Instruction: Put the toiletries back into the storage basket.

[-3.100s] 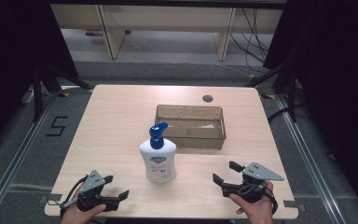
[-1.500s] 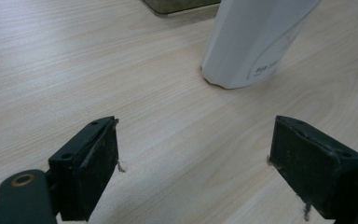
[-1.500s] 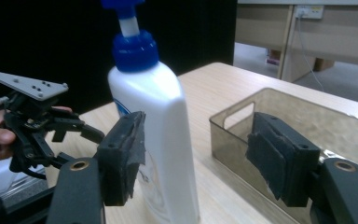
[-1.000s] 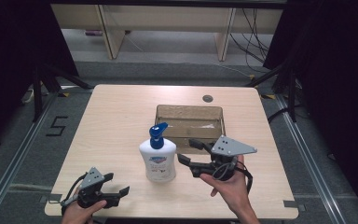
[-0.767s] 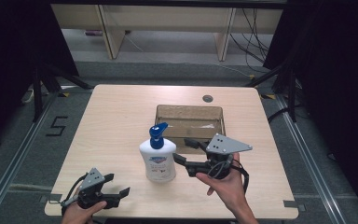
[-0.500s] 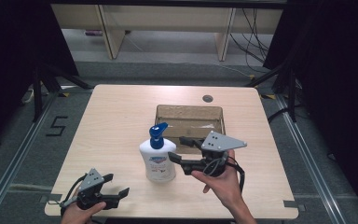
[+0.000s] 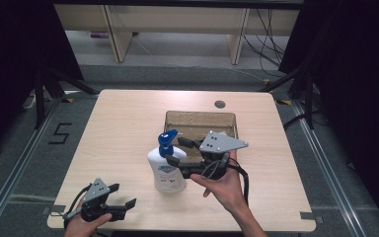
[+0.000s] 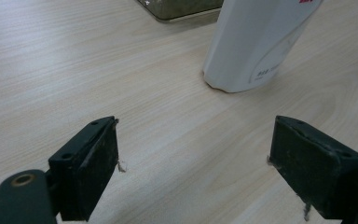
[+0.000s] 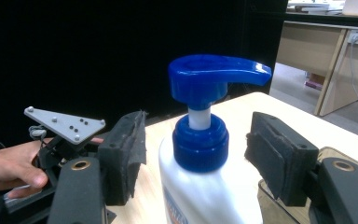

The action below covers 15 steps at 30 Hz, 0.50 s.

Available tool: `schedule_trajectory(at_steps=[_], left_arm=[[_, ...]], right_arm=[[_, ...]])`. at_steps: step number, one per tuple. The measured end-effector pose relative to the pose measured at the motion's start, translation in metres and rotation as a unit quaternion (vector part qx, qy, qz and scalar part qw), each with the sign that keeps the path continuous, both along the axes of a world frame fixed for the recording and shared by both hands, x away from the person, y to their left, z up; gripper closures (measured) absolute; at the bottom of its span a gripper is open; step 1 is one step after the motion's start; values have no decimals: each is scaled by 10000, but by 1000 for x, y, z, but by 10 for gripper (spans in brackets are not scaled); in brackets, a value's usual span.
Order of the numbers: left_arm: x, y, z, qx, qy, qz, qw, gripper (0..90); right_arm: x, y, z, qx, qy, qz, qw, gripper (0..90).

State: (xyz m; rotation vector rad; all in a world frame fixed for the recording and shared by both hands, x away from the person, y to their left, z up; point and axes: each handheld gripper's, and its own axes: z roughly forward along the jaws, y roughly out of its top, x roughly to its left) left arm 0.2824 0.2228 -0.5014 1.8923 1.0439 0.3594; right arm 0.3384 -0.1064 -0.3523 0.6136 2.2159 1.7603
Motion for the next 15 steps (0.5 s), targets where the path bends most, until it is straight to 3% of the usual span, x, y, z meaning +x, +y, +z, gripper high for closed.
schedule_trajectory(at_steps=[6, 15], left_arm=[[0, -1, 0, -2, -4, -38, 10000, 148], [0, -1, 0, -3, -17, -73, 10000, 148]], right_arm=[[8, 5, -1, 59, 90, 15, 9999, 383], [14, 18, -1, 22, -25, 151, 9999, 462]])
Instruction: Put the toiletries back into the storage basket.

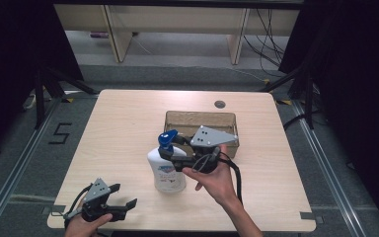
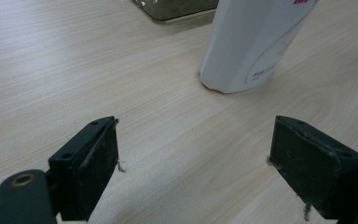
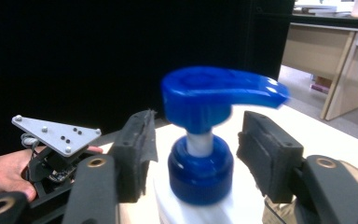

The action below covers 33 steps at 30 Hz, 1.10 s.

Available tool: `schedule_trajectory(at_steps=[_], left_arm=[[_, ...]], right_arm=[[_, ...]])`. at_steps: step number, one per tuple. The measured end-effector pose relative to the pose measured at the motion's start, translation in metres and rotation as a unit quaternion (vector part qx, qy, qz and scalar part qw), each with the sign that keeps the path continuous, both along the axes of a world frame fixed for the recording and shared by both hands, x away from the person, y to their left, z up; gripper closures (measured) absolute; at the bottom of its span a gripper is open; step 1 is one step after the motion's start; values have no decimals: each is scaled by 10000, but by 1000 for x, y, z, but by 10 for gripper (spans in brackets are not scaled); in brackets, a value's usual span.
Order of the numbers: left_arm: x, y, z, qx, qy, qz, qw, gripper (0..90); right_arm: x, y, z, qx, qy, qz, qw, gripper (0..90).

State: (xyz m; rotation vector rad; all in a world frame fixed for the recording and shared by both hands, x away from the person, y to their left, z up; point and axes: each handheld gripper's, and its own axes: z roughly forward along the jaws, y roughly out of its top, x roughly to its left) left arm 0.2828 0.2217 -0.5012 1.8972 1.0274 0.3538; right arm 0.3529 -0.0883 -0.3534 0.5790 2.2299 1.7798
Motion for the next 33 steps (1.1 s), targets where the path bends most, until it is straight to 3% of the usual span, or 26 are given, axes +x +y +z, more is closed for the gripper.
schedule_trajectory(at_steps=[1, 2, 4, 6, 8, 11, 12, 14, 15, 18, 24, 28, 31, 33], left_arm=[[0, 0, 0, 20, 4, 2, 10000, 148], [0, 0, 0, -9, -9, -10, 10000, 148], [0, 0, 0, -21, -4, -2, 10000, 148], [0, 0, 0, -81, -7, 15, 10000, 148], [0, 0, 0, -36, 8, -13, 10000, 148], [0, -1, 0, -27, 9, -36, 10000, 148], [-1, 0, 1, 25, 33, -23, 10000, 148], [0, -1, 0, -8, 14, -26, 10000, 148], [0, -1, 0, -30, 7, -37, 10000, 148], [0, -1, 0, -5, 20, -31, 10000, 148], [0, -1, 0, -9, 21, -26, 10000, 147], [0, -1, 1, -28, -1, -51, 10000, 148], [0, 0, 1, -61, 4, -81, 9999, 148], [-1, -1, 2, -3, 17, -47, 10000, 148]], right_arm=[[-1, 2, 1, -15, 29, 7, 10000, 479], [1, 4, 1, 7, -137, 51, 9999, 504], [1, 7, 1, -11, -241, 41, 9997, 564], [2, 6, 1, -90, -225, -4, 9997, 599], [4, 6, 0, -46, -323, 1, 9995, 602], [3, 7, -1, -27, -243, 32, 9997, 605], [4, 8, -1, -12, -353, -9, 9994, 605], [4, 9, -3, -9, -301, 7, 9995, 609], [5, 10, -3, -22, -412, -48, 9991, 614], [4, 12, -5, -17, -363, -67, 9993, 618], [6, 14, -7, 20, -536, -155, 9984, 625], [4, 16, -8, 126, -446, -152, 9988, 627], [4, 15, -7, 49, -579, -277, 9979, 627], [3, 15, -7, 90, -436, -306, 9985, 628]])
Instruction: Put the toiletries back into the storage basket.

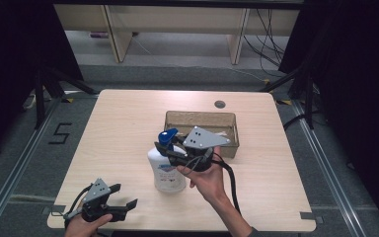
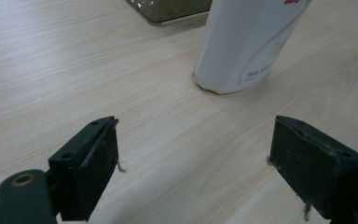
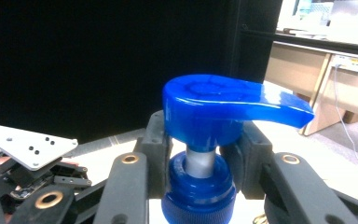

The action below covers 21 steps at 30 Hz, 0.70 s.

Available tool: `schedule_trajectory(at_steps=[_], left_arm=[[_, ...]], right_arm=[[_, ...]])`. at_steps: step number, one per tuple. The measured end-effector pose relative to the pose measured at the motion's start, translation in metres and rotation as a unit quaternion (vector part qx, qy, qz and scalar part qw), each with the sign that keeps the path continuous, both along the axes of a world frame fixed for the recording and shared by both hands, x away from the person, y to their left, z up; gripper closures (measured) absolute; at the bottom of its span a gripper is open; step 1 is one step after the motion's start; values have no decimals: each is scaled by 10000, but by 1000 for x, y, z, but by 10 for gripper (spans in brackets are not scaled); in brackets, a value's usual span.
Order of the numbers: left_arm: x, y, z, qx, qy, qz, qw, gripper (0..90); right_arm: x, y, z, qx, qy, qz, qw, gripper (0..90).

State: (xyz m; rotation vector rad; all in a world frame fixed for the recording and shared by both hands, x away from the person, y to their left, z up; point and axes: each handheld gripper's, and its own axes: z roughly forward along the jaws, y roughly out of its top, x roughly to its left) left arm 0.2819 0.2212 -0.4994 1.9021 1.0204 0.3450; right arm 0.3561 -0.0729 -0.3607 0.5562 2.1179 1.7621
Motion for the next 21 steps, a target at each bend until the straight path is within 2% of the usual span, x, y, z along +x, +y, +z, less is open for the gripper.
schedule_trajectory(at_steps=[1, 3, 4, 5, 6, 7, 9, 10, 12, 13, 14, 15, 17, 18, 20, 21], left_arm=[[0, 0, 0, -8, 2, -4, 10000, 148], [0, -1, -1, -111, -25, -28, 9999, 148], [0, -1, -1, -110, -3, -52, 9999, 148], [0, -1, -1, -108, -3, -54, 9999, 148], [0, -1, -1, -104, 0, -55, 9999, 148], [0, -1, -1, -101, 0, -57, 9999, 147], [1, -1, -1, -80, -4, -60, 10000, 148], [1, -1, -1, -72, -4, -61, 10000, 148], [0, -2, -1, -69, -4, -10, 10000, 147], [0, -2, -1, -75, -5, -7, 10000, 148], [1, -2, -2, -101, -7, -17, 9999, 148], [1, -2, -2, -101, -6, -19, 9999, 148], [1, -2, -1, -55, -2, -9, 10000, 148], [1, -2, -1, -7, 21, 8, 10000, 148], [2, -2, -2, -55, 9, -49, 10000, 148], [2, -2, -2, -70, 10, -51, 10000, 148]], right_arm=[[2, -1, 0, -14, -123, -7, 9999, 628], [4, -1, 1, -51, -150, -9, 9999, 629], [4, -1, 1, -22, -102, 23, 9999, 629], [4, -2, 2, -113, -115, -46, 9999, 629], [4, -2, 4, -107, -163, -20, 9998, 630], [3, -2, 6, -72, -112, 1, 9999, 630], [3, -6, 11, -114, -225, -86, 9996, 632], [2, -7, 12, -75, -134, -84, 9998, 634], [3, -11, 16, 50, -120, -117, 9998, 650], [5, -13, 19, 150, -188, -79, 9997, 656], [4, -14, 21, 164, -127, -67, 9998, 657], [5, -17, 25, 141, -197, -103, 9997, 658], [2, -19, 29, 165, 0, -80, 9998, 659], [3, -20, 30, 189, -28, -75, 9998, 659], [5, -24, 34, 217, -105, -118, 9996, 659], [5, -27, 37, 265, -41, -107, 9996, 659]])
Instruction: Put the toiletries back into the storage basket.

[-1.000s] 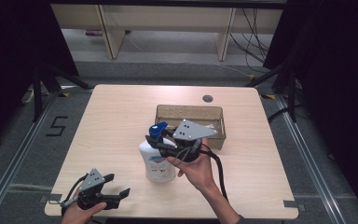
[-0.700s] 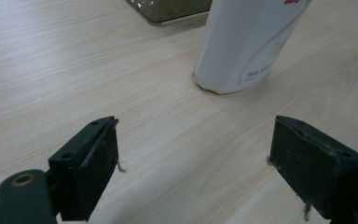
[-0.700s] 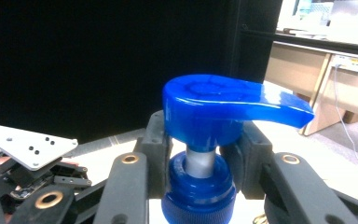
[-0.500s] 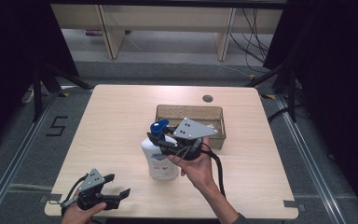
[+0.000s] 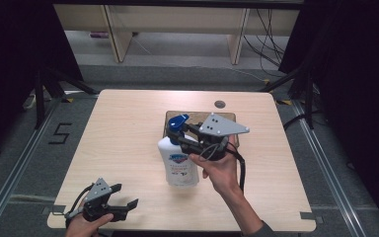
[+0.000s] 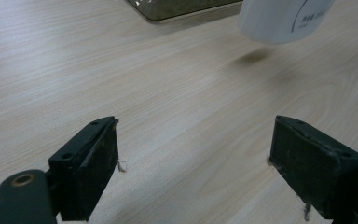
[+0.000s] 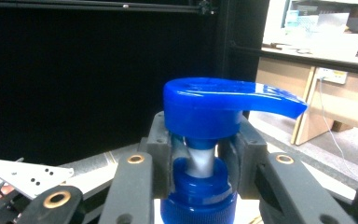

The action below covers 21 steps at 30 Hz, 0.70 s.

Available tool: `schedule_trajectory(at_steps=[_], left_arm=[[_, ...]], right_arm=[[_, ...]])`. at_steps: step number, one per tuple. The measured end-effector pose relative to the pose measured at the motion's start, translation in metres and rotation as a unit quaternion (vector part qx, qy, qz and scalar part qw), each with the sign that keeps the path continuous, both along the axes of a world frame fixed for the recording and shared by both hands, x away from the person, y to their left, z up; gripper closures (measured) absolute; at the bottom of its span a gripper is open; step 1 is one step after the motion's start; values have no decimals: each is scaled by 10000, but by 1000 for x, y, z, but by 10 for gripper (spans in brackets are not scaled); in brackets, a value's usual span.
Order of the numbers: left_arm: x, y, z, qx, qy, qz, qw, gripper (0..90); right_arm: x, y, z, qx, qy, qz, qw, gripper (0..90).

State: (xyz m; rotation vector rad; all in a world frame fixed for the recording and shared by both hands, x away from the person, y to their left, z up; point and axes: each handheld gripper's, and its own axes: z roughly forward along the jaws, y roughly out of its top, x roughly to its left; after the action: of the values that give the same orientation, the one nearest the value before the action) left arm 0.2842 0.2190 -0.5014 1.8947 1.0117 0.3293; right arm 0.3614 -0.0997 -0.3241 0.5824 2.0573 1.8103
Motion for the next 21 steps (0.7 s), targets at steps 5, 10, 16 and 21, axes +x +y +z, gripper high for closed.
schedule_trajectory(at_steps=[5, 10, 16, 21], left_arm=[[0, 0, 1, 37, -16, 19, 10000, 148], [1, 0, 1, 9, -3, -30, 10000, 148], [1, 0, 1, 6, -13, -28, 10000, 147], [0, 0, 1, 13, -12, -11, 10000, 148]], right_arm=[[4, -9, 13, -54, -28, -161, 9999, 660], [12, -16, 28, -48, -211, -323, 9992, 660], [22, -27, 44, 33, -220, -481, 9986, 660], [30, -36, 52, 92, -143, -647, 9978, 660]])
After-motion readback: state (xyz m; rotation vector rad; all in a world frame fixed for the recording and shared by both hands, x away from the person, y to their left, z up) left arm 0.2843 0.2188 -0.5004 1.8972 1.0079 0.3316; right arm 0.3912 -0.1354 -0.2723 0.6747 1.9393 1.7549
